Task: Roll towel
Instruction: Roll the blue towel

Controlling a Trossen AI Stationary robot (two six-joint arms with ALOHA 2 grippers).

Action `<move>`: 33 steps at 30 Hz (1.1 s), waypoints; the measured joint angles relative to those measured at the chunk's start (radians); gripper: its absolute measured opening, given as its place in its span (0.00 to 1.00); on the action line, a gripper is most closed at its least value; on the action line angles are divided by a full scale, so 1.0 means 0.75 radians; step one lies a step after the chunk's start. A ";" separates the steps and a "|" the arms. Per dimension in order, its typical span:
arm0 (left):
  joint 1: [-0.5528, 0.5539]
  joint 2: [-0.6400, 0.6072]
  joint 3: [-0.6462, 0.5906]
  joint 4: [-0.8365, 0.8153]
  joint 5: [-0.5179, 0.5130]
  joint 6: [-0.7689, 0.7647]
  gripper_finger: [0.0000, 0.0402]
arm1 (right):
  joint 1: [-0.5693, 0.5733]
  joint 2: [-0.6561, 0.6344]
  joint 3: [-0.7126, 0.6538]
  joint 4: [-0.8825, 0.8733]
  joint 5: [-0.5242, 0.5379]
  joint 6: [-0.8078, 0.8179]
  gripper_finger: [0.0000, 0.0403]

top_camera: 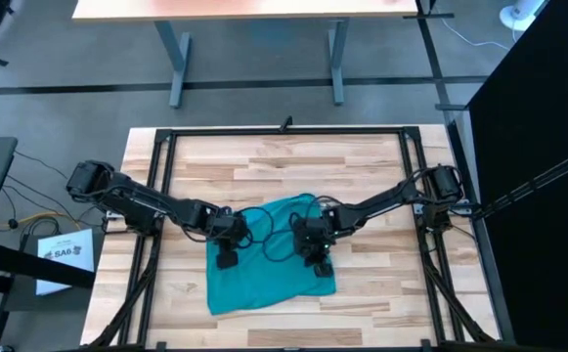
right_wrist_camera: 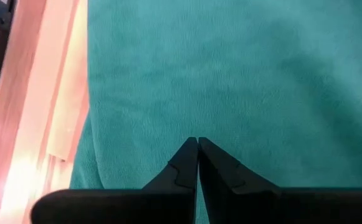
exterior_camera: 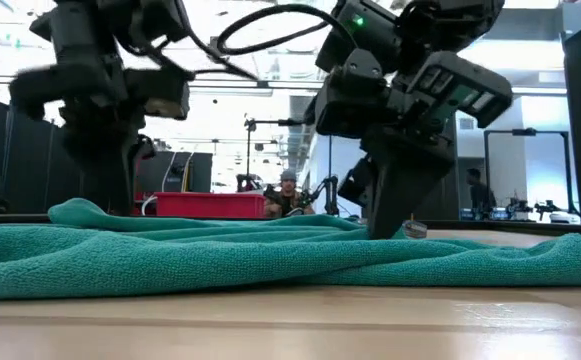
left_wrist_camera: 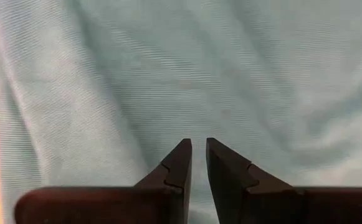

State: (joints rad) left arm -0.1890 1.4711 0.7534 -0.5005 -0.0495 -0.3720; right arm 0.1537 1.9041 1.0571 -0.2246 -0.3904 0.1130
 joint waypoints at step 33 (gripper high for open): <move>0.445 -0.027 -0.021 -0.149 -0.262 0.356 0.08 | 0.070 0.100 0.004 0.094 -0.032 0.050 0.00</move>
State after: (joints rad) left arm 0.1445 1.4511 0.7378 -0.6121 -0.2459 -0.1051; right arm 0.2062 1.9793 1.0604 -0.1539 -0.4145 0.1505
